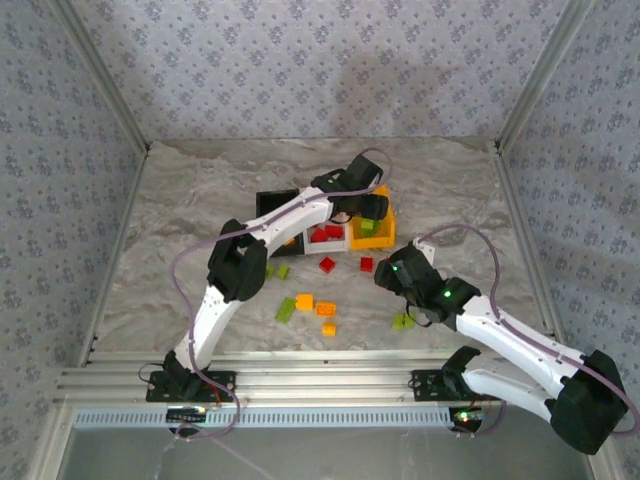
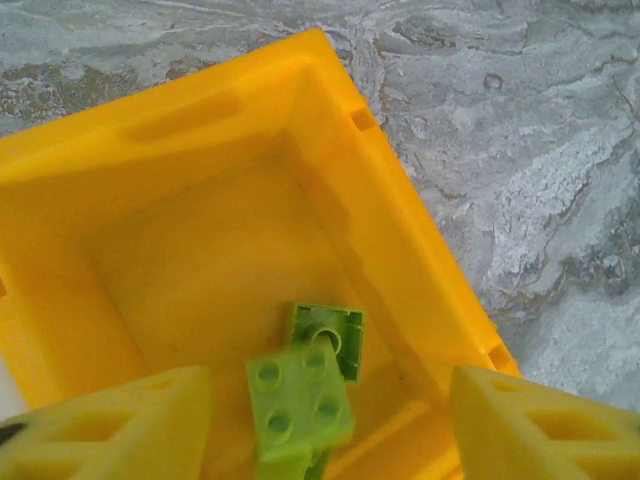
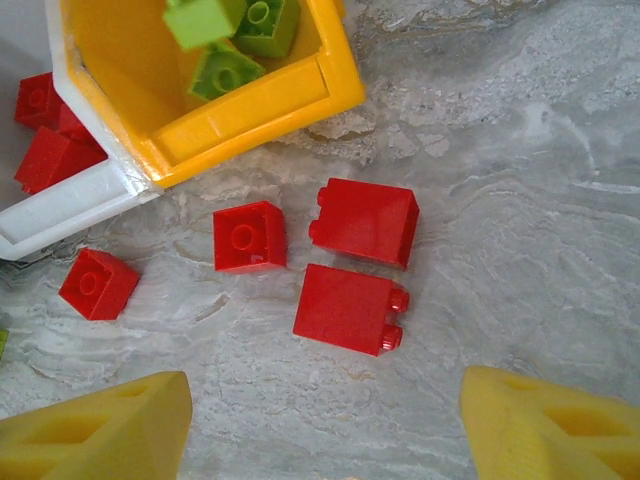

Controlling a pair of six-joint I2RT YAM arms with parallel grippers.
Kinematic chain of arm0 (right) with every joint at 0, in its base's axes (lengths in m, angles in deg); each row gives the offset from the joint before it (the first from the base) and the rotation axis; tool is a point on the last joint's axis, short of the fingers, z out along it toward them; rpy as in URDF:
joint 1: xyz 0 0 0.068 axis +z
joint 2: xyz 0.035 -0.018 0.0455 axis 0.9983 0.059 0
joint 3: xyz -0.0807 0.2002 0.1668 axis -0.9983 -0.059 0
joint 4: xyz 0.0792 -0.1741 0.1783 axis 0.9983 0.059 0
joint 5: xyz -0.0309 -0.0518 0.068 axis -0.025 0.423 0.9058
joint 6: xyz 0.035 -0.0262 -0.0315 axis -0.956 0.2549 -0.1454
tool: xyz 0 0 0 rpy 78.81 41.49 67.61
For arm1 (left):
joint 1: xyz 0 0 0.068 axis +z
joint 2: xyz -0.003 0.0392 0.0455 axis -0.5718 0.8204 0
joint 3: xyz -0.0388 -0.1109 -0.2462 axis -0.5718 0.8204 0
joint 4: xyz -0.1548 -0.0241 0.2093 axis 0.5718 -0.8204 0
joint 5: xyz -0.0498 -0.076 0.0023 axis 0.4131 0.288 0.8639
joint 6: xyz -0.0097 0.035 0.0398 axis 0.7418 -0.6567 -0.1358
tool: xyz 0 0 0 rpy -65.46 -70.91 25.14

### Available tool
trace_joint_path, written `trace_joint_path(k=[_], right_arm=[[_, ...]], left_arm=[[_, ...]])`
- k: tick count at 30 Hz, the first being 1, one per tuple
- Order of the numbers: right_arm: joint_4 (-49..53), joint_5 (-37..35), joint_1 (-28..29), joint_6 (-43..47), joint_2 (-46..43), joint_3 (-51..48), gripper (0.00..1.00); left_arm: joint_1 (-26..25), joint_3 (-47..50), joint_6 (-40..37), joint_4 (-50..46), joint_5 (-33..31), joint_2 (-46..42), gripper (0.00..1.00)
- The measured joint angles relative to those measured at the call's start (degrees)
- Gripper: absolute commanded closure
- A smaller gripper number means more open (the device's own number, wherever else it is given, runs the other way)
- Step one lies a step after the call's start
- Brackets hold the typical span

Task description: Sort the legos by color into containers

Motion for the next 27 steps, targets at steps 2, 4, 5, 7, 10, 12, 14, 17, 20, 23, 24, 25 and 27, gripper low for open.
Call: trace_joint_path(k=[2,4,5,7,10,12,14,17,20,23,24,25,27], right_arm=[[-0.04,0.02,-0.28,-0.07,0.02,-0.04,0.26],[-0.07,0.02,-0.52,-0.39,0.13,-0.04,0.26],[-0.11,0.02,-0.63,-0.52,0.33,-0.04,0.26],[-0.28,0.02,-0.81,-1.05,1.03,-0.04,0.26],[-0.92,0.02,-1.14,-1.88,3.08,-0.04,0.27],[-1.53,0.02,-1.31,-2.36,4.9,-0.04,0.27],[-2.19,0.07,-1.55,-2.8,7.08,-0.04,0.27],[-3.56,0.44,-2.23,-3.08,10.36,0.07,0.28],[-5.44,1.27,-3.23,-3.15,13.88,0.52,0.29],[-7.34,2.08,-3.89,-2.95,17.16,1.57,0.29],[-7.82,2.27,-4.0,-2.93,18.01,1.95,0.29],[-8.52,2.64,-4.13,-2.89,19.04,2.38,0.3],[-9.42,3.17,-4.15,-2.73,20.63,3.04,0.31]], left_arm=[[-0.5,-0.48,-0.02,0.26,0.02,-0.26,0.22],[-1.18,0.15,-0.09,0.57,0.02,-1.4,0.19],[-1.57,1.25,-0.13,0.92,0.02,-2.56,0.17],[-2.38,5.44,-0.11,2.75,0.22,-6.19,0.14],[-3.3,15.63,0.31,6.8,1.09,-15.13,0.1],[-3.5,22.71,0.87,9.57,1.68,-21.77,0.02],[-3.43,29.92,1.9,12.87,2.08,-28.61,0.01],[-3.21,40.06,3.19,17.27,2.12,-37.59,0.01],[-3.17,51.01,4.61,20.28,2.1,-46.03,0.01],[-3.17,61.68,6.05,21.22,1.27,-54.03,0.0],[-3.17,64.35,6.45,21.16,0.83,-56.24,0.0],[-3.17,67.54,6.84,21.2,0.04,-58.99,0.0],[-3.17,72.65,7.69,20.85,-1.9,-64.22,0.0]])
